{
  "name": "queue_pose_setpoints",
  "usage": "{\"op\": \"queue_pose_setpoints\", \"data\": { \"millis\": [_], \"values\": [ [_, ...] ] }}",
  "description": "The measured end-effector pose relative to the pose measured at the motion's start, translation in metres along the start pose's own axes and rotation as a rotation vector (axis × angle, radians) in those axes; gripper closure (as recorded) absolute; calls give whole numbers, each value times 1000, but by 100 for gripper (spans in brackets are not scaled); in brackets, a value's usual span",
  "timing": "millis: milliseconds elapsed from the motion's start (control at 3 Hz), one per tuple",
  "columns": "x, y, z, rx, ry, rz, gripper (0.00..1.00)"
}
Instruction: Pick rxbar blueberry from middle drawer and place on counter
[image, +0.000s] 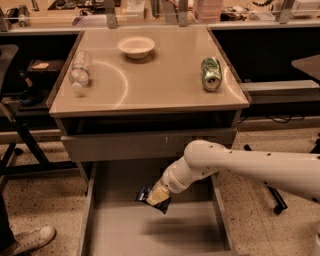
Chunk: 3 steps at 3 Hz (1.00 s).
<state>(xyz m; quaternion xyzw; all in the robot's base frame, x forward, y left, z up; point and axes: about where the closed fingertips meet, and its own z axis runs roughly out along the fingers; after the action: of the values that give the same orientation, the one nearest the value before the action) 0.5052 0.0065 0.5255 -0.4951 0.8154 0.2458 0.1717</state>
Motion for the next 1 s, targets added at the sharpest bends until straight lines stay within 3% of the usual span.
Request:
{"op": "queue_pose_setpoints", "data": {
  "millis": [333,667,1000],
  "values": [
    [-32,26,-36,21,-6,-30,100],
    [-75,53,-81,74,-1,-90,100],
    [-75,53,-81,74,-1,-90,100]
  ]
}}
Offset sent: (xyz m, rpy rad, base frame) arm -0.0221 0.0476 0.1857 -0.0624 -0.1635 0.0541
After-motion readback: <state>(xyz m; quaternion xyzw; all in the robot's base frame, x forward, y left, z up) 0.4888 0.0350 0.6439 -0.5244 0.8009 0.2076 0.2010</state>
